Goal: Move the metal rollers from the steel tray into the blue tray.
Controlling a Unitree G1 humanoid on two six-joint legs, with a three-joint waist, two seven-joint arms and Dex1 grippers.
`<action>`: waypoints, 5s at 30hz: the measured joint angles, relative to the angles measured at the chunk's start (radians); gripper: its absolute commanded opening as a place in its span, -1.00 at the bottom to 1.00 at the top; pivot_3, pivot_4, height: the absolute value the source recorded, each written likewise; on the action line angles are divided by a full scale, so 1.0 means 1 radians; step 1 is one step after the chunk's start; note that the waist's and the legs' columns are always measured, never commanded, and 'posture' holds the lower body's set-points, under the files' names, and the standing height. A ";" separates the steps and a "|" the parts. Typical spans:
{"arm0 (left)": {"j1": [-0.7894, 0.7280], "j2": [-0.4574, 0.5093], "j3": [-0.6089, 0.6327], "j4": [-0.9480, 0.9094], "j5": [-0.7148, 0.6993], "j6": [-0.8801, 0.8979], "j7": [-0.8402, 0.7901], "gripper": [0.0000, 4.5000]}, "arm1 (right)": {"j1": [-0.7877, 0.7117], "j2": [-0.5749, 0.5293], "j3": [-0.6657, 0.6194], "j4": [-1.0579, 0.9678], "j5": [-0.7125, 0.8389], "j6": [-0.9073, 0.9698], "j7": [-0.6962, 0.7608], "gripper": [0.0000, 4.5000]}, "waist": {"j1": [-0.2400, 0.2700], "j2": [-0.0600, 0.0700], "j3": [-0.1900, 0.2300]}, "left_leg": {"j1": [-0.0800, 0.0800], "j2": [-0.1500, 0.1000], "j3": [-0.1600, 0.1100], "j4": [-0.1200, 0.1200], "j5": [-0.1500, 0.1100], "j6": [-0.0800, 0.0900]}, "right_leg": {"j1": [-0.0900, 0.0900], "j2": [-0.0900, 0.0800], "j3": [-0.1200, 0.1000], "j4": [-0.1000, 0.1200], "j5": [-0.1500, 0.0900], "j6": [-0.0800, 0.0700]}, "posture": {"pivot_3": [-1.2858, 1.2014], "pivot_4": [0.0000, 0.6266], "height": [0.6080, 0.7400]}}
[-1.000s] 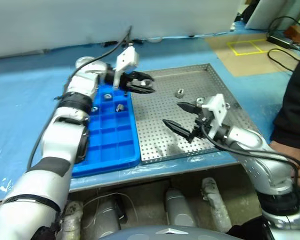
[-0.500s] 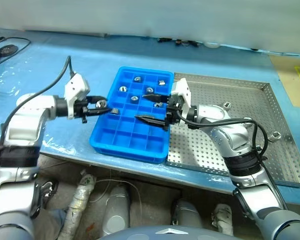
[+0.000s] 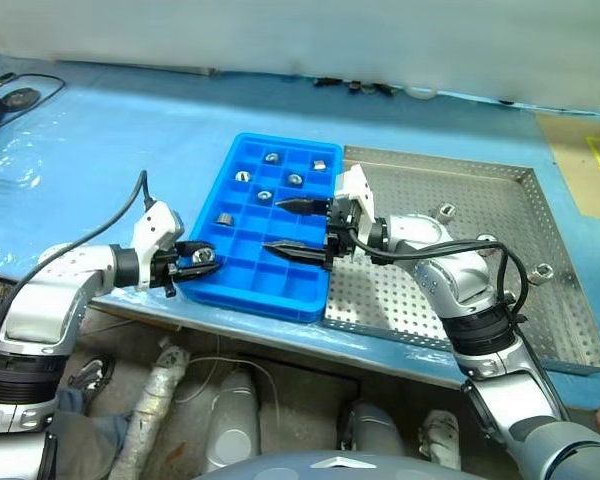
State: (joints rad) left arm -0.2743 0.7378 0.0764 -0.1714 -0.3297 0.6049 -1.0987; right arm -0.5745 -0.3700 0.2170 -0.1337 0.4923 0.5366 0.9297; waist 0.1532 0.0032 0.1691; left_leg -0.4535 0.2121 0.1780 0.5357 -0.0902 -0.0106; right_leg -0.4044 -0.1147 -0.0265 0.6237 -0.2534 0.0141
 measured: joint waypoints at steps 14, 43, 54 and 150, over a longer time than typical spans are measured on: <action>-0.033 0.042 -0.024 0.087 -0.019 -0.054 -0.010 0.98 | 0.047 -0.008 -0.007 -0.047 -0.002 0.020 -0.059 1.00 | -0.005 0.000 0.000 | 0.004 0.009 -0.001 0.000 0.004 -0.007 | 0.000 0.008 0.000 0.003 -0.001 -0.004 | 0.12 -0.52 1.00; -0.865 -0.540 -0.280 1.151 0.177 -0.560 -0.158 0.98 | 0.449 -0.138 -0.390 -0.359 -0.043 0.062 -0.404 1.00 | -0.090 0.000 0.000 | 0.006 0.006 0.002 0.011 -0.001 0.001 | 0.004 0.007 0.007 0.010 0.001 -0.004 | -0.40 -0.52 1.00; -1.004 -0.723 -0.229 1.380 0.233 -0.693 -0.190 0.98 | 0.640 -0.047 -0.479 -0.472 -0.113 0.036 -0.610 1.00 | -0.205 0.001 -0.001 | 0.009 0.005 0.011 0.012 -0.008 0.012 | 0.007 0.006 0.012 -0.002 0.001 -0.004 | -0.51 -0.52 1.00; -0.918 -0.704 -0.177 1.537 0.594 -0.630 0.656 0.32 | 0.821 0.081 -0.479 -0.582 -0.166 0.015 -0.761 1.00 | -0.604 0.002 -0.001 | -0.019 -0.044 -0.003 0.053 -0.049 0.074 | 0.039 -0.052 -0.016 -0.043 0.001 0.019 | -0.58 -0.52 1.00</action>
State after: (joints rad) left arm -1.1923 0.0336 -0.1003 1.3652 0.2640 -0.0250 -0.4424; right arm 0.2467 -0.2892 -0.2618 -0.7156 0.3260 0.5516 0.1690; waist -0.4509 0.0053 0.1677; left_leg -0.4730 0.1679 0.1747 0.5890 -0.1391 0.0634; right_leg -0.3655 -0.1671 -0.0421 0.5807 -0.2520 0.0334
